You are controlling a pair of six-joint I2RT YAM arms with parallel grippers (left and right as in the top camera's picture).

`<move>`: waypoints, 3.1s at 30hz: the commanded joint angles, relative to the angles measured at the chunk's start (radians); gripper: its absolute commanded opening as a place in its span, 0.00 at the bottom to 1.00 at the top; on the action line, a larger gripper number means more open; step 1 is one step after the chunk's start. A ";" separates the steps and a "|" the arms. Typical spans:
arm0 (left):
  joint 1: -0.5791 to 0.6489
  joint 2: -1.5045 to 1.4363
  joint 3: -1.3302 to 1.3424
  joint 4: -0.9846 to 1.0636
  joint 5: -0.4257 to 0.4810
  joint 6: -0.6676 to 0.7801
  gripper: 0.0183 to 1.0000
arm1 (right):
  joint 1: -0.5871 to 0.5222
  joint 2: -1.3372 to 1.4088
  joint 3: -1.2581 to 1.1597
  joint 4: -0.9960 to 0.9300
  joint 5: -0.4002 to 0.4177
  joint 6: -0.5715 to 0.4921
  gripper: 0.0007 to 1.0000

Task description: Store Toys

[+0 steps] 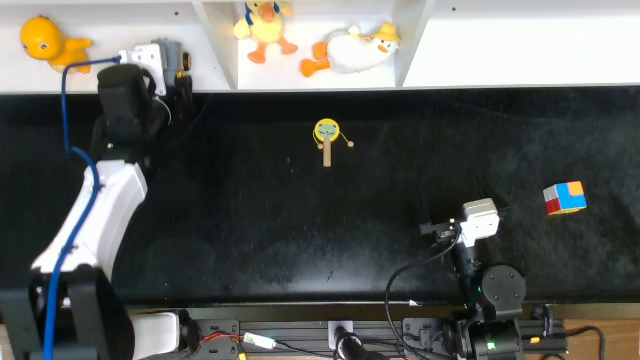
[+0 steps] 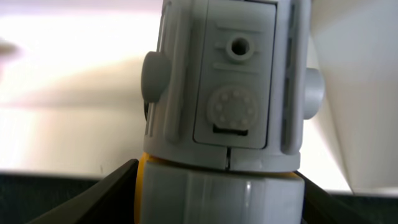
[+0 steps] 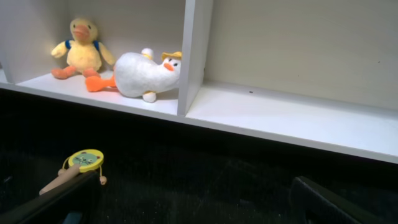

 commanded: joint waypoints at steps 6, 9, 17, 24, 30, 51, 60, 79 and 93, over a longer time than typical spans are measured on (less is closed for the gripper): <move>-0.004 0.087 0.127 0.015 -0.030 0.066 0.41 | 0.005 -0.009 -0.013 0.003 -0.006 0.004 0.99; -0.004 0.114 0.138 0.024 -0.030 0.065 0.40 | 0.005 -0.009 -0.013 0.003 -0.006 0.004 0.99; -0.004 0.143 0.138 0.051 -0.030 0.064 0.40 | 0.005 -0.009 -0.013 0.003 -0.006 0.004 0.99; -0.004 0.179 0.138 0.079 -0.031 0.064 0.40 | 0.005 -0.009 -0.013 0.003 -0.006 0.004 0.99; -0.004 0.183 0.138 0.082 -0.030 0.060 0.68 | 0.005 -0.009 -0.013 0.003 -0.006 0.004 1.00; -0.033 -0.260 0.142 -0.374 -0.039 0.045 1.00 | 0.005 -0.009 -0.013 0.003 -0.006 0.004 1.00; -0.163 -0.595 0.110 -0.796 -0.109 -0.005 1.00 | 0.005 -0.009 -0.013 0.003 -0.006 0.004 0.99; -0.171 -0.610 0.086 -0.935 -0.108 -0.005 1.00 | 0.005 -0.009 -0.013 0.003 -0.006 0.004 1.00; 0.018 -1.149 -0.560 -0.323 0.023 -0.139 1.00 | 0.005 -0.009 -0.013 0.003 -0.006 0.004 0.99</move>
